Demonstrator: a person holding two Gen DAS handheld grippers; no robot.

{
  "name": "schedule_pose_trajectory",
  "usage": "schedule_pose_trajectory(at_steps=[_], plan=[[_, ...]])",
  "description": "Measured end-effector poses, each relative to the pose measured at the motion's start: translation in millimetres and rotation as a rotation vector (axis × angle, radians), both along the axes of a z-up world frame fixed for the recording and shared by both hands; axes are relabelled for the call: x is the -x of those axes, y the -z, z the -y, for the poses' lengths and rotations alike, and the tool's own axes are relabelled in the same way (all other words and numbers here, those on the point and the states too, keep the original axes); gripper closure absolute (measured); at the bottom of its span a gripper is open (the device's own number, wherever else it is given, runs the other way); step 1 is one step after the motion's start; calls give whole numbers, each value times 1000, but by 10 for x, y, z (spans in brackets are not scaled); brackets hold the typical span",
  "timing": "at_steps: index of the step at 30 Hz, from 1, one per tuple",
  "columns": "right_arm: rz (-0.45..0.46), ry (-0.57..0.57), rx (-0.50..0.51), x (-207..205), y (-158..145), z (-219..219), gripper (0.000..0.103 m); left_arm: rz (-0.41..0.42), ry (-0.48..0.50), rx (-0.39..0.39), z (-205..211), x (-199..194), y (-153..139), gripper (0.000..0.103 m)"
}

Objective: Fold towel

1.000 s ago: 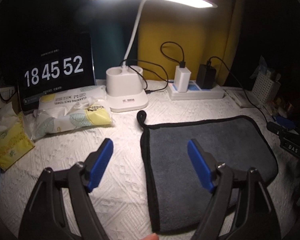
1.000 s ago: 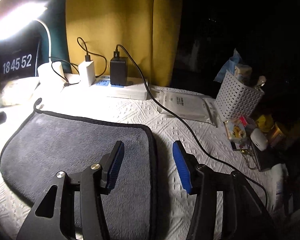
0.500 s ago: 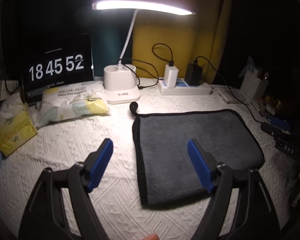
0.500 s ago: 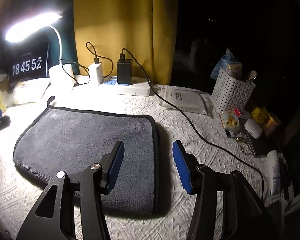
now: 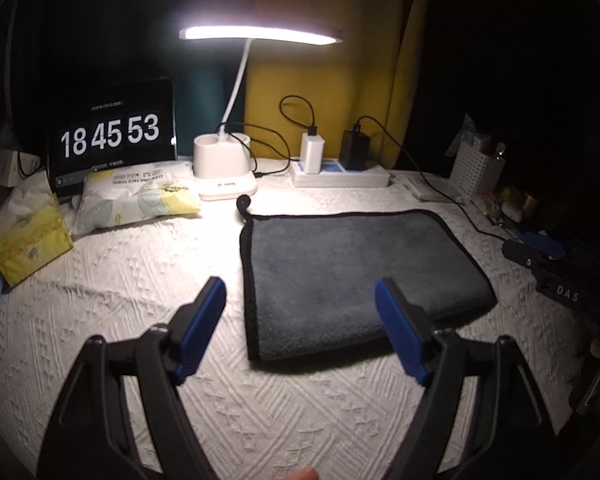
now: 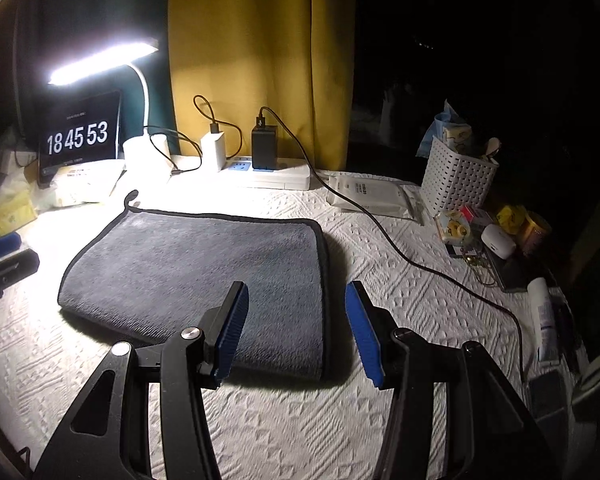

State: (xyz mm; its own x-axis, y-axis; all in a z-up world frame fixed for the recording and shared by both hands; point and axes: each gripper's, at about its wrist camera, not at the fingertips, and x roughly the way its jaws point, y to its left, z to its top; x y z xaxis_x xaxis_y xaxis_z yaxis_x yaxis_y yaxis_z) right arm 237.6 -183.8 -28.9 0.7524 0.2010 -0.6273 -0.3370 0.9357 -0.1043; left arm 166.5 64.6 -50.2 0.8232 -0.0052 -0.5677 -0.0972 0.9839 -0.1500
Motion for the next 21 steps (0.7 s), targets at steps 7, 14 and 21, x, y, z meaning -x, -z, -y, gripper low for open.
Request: schedule_pose_trajectory(at_steps=[7, 14, 21], plan=[[18, -11, -10, 204, -16, 4, 50, 67, 34, -4, 158, 236, -25, 25], [40, -7, -44, 410, -18, 87, 50, 100, 53, 41, 246, 439, 14, 25], [76, -7, -41, 631, -45, 98, 50, 149, 37, 35, 340, 657, 35, 25]])
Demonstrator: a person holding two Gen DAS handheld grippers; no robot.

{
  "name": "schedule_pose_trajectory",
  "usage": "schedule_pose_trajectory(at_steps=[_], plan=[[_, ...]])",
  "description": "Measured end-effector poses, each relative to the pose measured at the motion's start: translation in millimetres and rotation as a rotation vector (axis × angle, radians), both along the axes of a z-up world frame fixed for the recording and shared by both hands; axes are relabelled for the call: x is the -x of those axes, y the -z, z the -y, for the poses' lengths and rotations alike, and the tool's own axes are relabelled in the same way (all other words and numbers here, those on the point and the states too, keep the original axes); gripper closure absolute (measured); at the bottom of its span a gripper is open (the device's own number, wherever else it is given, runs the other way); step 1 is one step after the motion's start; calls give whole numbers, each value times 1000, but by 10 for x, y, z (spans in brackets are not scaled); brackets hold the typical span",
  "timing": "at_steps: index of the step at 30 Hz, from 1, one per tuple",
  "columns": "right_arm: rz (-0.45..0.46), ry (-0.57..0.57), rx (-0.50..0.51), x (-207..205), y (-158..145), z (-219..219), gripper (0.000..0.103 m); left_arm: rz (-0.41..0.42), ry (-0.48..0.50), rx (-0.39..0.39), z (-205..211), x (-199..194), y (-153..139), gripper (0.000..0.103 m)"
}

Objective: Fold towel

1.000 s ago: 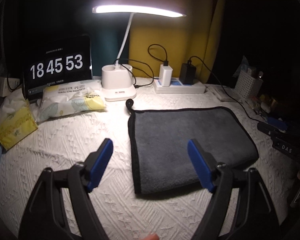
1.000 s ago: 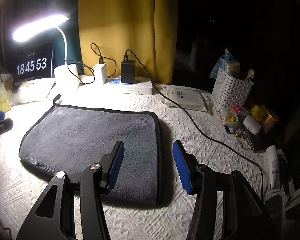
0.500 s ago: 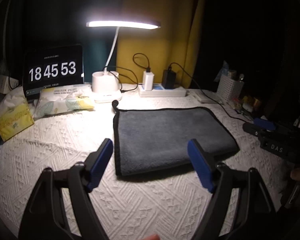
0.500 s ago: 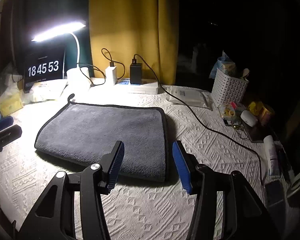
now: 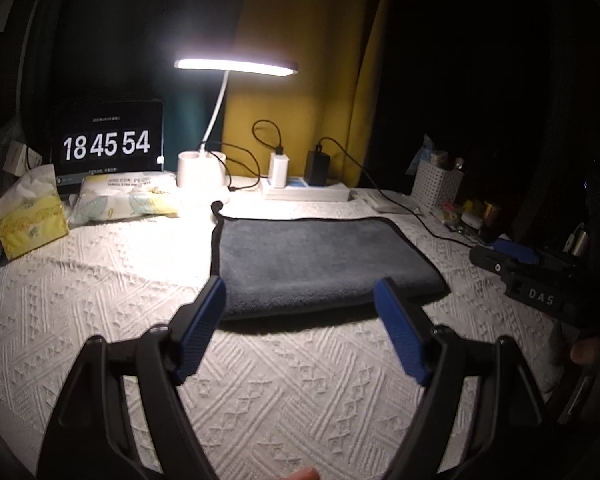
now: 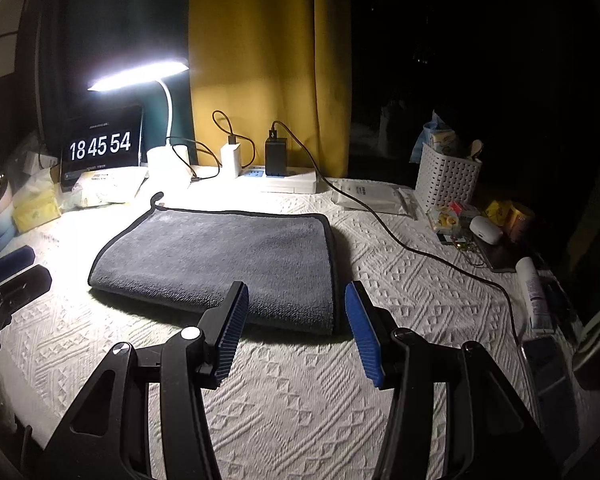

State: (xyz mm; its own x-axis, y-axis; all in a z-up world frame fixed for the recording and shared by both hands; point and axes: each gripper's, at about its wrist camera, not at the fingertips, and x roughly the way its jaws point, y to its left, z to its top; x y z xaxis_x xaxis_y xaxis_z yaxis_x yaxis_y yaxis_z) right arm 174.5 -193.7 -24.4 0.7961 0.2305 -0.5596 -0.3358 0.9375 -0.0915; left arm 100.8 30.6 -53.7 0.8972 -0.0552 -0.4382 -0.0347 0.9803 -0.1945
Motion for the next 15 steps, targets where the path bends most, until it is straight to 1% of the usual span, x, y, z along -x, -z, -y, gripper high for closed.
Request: schedule_pose_trajectory(at_steps=[3, 9, 11, 13, 15], plan=[[19, -8, 2, 93, -15, -13, 50, 8, -8, 19, -2, 69, -4, 25], [46, -23, -6, 284, -22, -39, 50, 31, -22, 32, -7, 183, -36, 25], [56, -28, -11, 342, -31, -40, 50, 42, -13, 30, 7, 230, -45, 25], [63, -35, -27, 404, -26, -36, 50, 52, 20, 37, 27, 288, -54, 25], [61, -34, -28, 452, -1, -41, 50, 68, 20, 32, 45, 366, -66, 25]])
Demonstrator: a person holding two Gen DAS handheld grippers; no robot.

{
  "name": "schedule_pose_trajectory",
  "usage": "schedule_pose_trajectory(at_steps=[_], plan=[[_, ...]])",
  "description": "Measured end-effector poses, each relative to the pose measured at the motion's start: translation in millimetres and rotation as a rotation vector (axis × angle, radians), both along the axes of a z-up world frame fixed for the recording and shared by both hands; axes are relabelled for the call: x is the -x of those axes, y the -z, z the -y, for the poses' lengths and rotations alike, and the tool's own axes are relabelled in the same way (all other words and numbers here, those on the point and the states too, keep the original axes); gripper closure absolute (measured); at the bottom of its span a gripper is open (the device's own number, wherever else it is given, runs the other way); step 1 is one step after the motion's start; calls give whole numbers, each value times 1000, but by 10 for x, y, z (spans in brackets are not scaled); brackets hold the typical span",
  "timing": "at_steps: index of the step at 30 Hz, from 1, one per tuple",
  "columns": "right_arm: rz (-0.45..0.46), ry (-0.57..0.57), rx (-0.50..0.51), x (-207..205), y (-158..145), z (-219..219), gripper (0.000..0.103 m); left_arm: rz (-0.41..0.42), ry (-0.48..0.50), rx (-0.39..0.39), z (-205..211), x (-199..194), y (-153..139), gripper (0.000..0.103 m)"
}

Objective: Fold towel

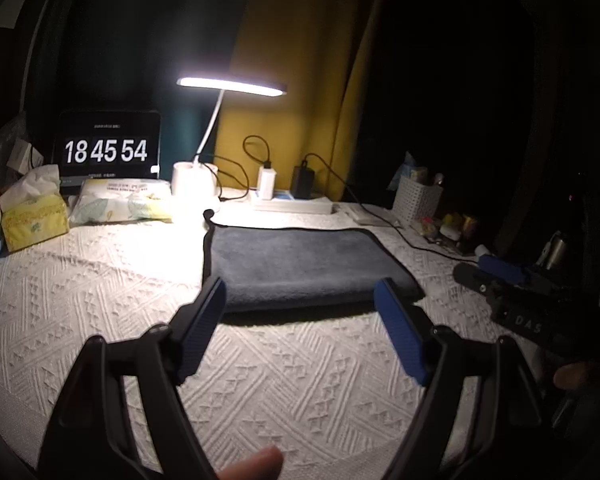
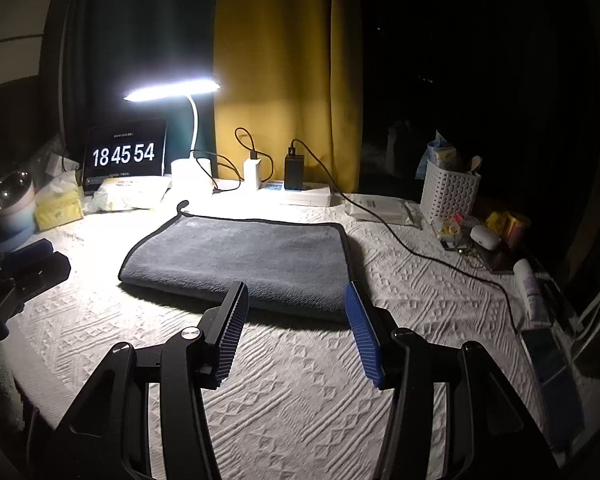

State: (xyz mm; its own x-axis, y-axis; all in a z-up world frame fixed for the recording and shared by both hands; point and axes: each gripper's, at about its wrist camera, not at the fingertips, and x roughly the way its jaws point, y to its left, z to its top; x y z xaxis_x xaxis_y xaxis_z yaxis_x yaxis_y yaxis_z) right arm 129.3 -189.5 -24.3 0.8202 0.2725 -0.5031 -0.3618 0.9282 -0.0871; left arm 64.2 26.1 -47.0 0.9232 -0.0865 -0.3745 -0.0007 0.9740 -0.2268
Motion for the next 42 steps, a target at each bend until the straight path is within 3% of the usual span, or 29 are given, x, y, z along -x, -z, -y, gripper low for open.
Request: schedule_pose_trajectory(at_steps=[4, 13, 30, 42], plan=[[-8, 2, 4, 83, 53, 6, 50, 1, -31, -40, 53, 100, 3, 18], [36, 2, 6, 329, -8, 41, 50, 50, -71, -86, 85, 365, -43, 18], [195, 7, -13, 992, -642, 25, 50, 204, -97, -106, 98, 869, -596, 18], [259, 2, -48, 1207, -961, 67, 49, 272, -80, -117, 132, 1027, -961, 18]])
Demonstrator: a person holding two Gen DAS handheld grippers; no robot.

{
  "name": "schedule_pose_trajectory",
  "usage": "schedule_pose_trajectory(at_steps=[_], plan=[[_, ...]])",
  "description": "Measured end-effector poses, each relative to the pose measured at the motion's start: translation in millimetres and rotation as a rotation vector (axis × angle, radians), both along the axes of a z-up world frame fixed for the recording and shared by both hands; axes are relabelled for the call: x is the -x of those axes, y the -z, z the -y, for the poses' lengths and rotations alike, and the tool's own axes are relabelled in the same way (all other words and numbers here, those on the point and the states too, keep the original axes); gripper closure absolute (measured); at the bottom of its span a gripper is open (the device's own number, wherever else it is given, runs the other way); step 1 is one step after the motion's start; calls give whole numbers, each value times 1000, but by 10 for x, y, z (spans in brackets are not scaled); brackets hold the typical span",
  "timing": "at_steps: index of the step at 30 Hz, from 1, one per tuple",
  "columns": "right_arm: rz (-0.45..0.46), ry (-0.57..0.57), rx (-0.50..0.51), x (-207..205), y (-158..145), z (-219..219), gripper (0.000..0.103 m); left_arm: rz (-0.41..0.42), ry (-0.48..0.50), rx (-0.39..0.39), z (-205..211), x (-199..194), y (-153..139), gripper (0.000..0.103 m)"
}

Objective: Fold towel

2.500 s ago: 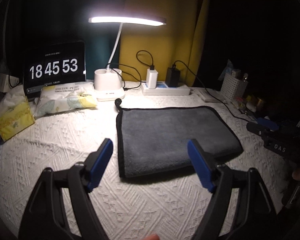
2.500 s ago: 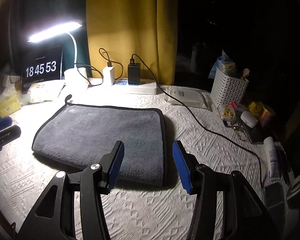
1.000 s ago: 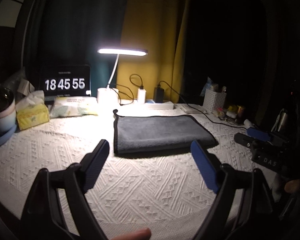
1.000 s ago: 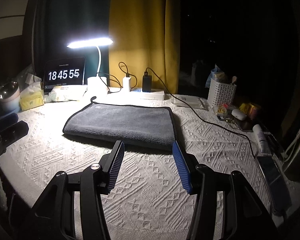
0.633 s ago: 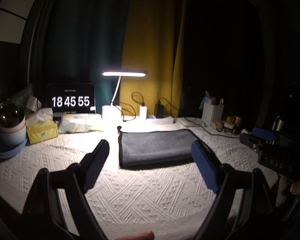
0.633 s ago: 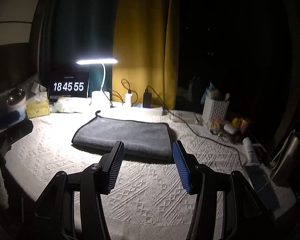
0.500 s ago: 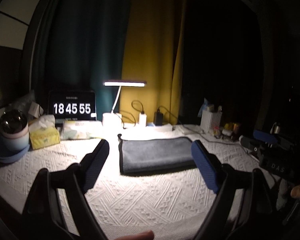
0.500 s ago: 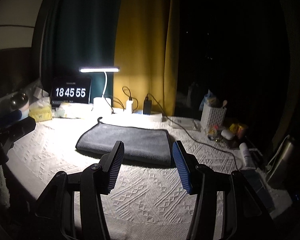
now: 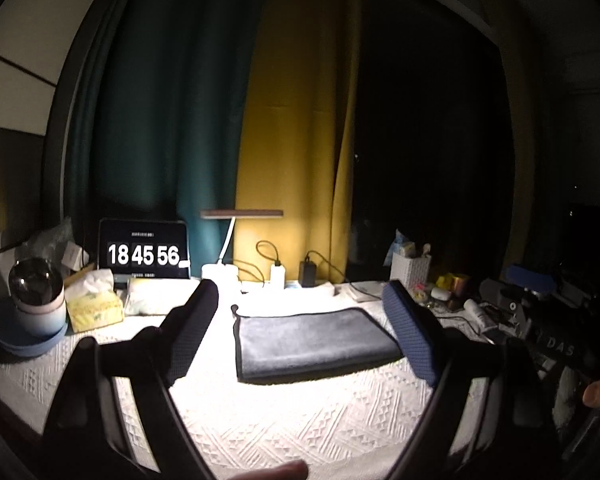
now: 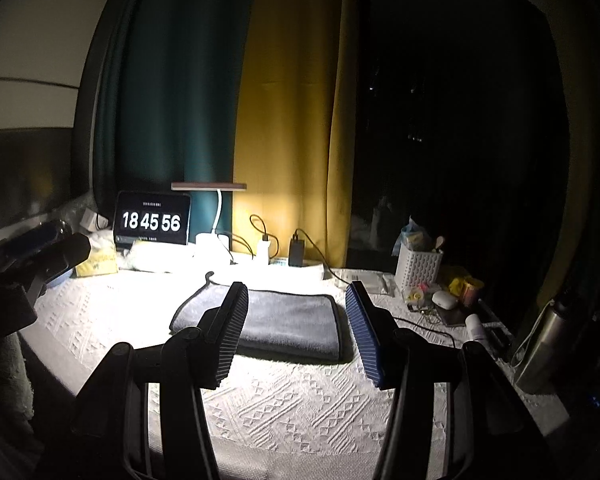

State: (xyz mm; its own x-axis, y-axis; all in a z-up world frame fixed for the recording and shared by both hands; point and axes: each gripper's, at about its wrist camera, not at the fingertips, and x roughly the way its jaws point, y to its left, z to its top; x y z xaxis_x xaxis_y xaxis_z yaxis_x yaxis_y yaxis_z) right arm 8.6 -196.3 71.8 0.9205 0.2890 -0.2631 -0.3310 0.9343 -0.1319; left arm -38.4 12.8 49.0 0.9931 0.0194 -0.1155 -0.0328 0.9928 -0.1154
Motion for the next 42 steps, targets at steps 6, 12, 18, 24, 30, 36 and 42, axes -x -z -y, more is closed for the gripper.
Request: schedule_pose_trajectory(at_steps=[6, 12, 18, 24, 30, 36, 42], plan=[[3, 6, -26, 27, -146, 22, 49, -7, -4, -18, 23, -43, -162, 18], [35, 19, -34, 81, -323, 55, 49, -7, -14, -32, 29, -97, -336, 18], [25, 9, -59, 71, -476, 78, 49, -41, -4, -18, 27, -207, -500, 18], [19, 10, -54, 26, -585, 70, 49, -98, 23, -20, 71, -332, -588, 18], [18, 18, -61, -21, -667, 107, 48, -95, 27, -29, 134, -346, -693, 18], [7, 30, -73, -79, -696, 152, 48, -79, 15, -42, 180, -321, -729, 18], [-9, 35, -66, -146, -705, 142, 48, -98, 15, -25, 150, -368, -688, 18]])
